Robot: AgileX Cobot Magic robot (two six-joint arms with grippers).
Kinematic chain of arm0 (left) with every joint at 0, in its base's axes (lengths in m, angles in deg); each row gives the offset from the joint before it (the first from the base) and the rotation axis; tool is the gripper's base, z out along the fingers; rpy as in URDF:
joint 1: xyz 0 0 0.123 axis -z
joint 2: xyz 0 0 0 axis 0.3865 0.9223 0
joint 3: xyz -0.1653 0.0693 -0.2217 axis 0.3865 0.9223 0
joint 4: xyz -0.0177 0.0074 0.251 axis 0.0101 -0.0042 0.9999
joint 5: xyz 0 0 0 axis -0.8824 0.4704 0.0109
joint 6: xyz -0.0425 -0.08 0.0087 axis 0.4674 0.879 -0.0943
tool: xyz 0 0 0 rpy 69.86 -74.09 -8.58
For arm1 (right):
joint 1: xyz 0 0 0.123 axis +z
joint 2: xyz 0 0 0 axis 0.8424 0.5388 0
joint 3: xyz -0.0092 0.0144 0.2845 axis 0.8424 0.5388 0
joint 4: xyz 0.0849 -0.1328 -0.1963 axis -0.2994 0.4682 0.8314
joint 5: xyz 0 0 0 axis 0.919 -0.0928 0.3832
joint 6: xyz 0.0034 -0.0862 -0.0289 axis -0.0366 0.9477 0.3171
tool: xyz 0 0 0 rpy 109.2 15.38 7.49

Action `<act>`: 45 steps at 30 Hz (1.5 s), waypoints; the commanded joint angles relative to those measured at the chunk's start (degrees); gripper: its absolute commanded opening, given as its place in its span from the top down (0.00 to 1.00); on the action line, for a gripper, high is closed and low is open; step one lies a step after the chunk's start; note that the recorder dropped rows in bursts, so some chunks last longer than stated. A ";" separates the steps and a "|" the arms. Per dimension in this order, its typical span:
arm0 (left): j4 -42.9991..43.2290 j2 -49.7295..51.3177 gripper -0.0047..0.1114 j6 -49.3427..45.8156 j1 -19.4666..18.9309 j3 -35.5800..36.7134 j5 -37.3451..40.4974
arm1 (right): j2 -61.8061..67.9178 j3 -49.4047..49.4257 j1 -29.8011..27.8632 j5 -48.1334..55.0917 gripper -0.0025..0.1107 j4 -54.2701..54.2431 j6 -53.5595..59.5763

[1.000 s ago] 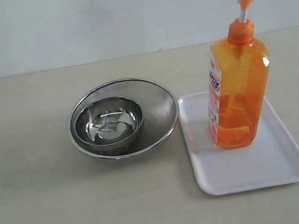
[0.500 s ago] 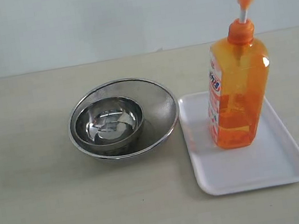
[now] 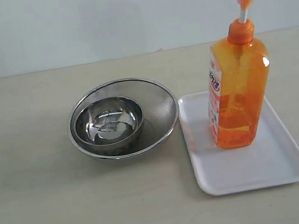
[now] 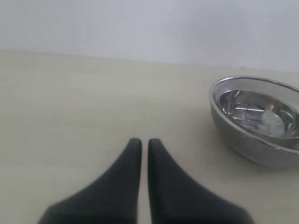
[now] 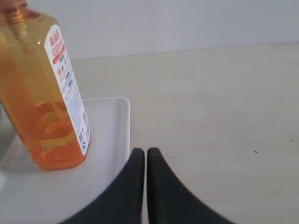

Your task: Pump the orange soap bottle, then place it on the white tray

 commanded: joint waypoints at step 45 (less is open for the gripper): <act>-0.63 -0.18 0.92 -0.20 -0.19 0.20 -0.15 | -0.40 0.00 0.00 1.53 0.98 -7.94 11.46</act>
